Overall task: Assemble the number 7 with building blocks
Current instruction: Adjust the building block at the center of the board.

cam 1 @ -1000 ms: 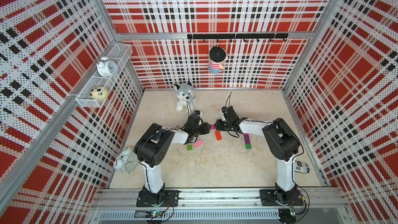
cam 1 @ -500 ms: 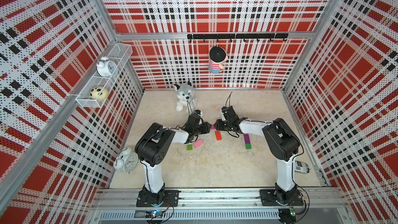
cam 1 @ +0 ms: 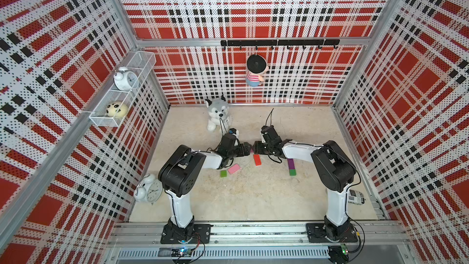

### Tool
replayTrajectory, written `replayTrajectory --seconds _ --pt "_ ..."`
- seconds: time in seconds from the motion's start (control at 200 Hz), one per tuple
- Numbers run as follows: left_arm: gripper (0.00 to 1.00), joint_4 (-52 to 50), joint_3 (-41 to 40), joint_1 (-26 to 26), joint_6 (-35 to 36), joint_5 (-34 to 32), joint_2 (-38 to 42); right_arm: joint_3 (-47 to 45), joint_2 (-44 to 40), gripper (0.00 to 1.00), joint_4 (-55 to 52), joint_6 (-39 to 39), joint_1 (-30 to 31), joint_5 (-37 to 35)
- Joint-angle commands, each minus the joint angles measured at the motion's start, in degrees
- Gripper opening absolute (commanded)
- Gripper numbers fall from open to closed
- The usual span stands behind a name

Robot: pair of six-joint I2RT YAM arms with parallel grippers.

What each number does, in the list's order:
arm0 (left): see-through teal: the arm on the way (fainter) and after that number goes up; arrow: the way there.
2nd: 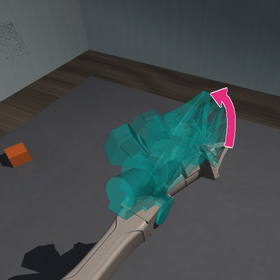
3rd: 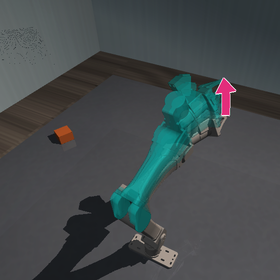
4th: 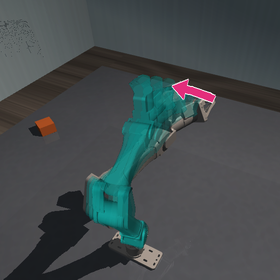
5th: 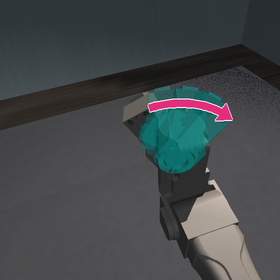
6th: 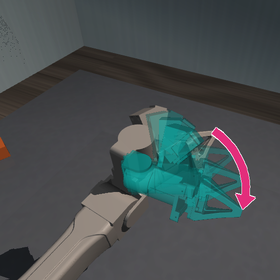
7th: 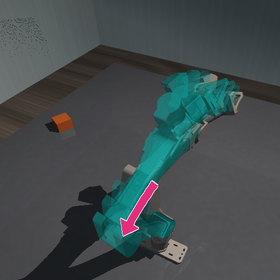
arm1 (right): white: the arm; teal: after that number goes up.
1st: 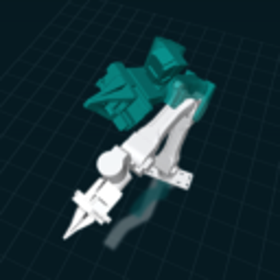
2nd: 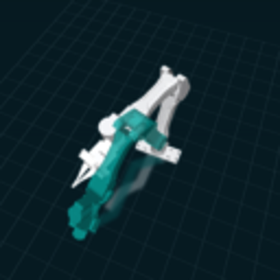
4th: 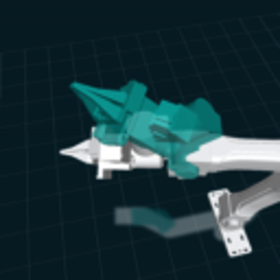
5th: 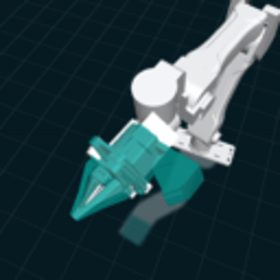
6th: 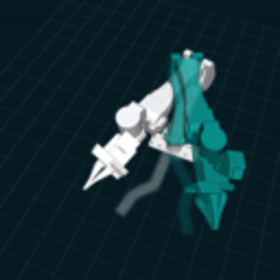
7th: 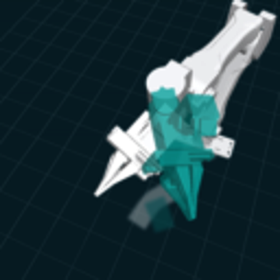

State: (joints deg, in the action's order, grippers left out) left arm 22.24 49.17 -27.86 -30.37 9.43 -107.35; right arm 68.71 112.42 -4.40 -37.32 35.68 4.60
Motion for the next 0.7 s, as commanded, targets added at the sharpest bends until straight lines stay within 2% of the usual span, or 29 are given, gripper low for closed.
replayTrajectory --seconds 0.0,0.035,0.436,0.691 --pt "0.96 -0.82 -1.12 -0.28 0.96 -1.50 2.42 1.43 -3.21 0.56 -4.30 0.58 2.72 -3.82" --pt "1.00 -0.91 -1.63 -0.27 1.12 -1.93 2.96 1.89 -3.17 0.56 -5.99 0.58 3.41 -4.56" --pt "0.98 -0.97 -8.88 0.73 1.87 -5.12 9.50 6.08 -1.65 0.54 -19.30 0.32 8.13 -13.62" --pt "0.98 -0.83 -10.23 1.51 2.08 -4.73 10.07 5.21 -2.88 0.54 -19.36 -0.56 8.88 -16.08"
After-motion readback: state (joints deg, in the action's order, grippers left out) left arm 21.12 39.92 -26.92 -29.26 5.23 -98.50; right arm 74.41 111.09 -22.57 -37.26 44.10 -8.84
